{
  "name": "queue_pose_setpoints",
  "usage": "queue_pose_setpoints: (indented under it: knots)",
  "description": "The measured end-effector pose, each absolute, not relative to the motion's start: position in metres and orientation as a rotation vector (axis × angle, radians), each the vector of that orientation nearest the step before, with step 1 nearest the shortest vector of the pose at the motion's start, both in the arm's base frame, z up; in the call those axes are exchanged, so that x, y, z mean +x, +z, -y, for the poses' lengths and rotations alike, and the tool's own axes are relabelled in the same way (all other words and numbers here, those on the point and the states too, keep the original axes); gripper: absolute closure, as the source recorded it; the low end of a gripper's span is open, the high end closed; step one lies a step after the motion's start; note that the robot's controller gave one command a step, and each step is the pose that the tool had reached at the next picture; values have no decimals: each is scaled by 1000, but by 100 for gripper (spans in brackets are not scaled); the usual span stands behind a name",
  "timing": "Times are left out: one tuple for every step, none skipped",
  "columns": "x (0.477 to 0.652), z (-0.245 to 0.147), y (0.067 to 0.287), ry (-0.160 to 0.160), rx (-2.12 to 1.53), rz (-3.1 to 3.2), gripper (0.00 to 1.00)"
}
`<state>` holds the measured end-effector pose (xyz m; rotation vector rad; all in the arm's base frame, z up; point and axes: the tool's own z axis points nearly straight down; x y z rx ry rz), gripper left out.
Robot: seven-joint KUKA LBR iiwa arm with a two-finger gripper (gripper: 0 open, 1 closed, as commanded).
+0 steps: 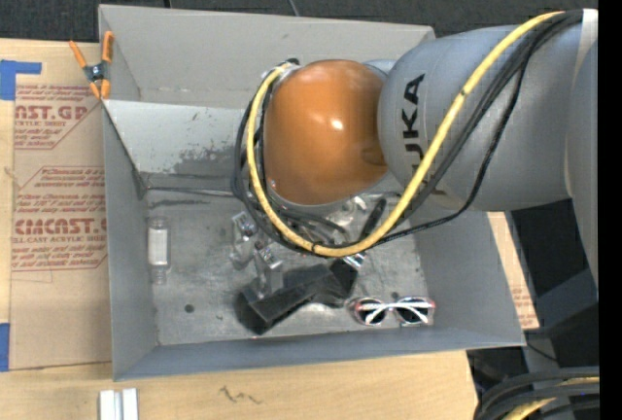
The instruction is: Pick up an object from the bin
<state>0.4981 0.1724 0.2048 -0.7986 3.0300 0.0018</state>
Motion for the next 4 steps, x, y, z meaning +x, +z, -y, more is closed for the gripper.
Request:
queue_pose_setpoints:
  knots:
    - [498,-193,234,3,-1089,-2942,0]
    - [498,-193,233,3,-1089,-2944,0]
    - [492,-183,194,2,-1183,-2902,0]
    - [499,-131,84,6,-1347,-2820,100]
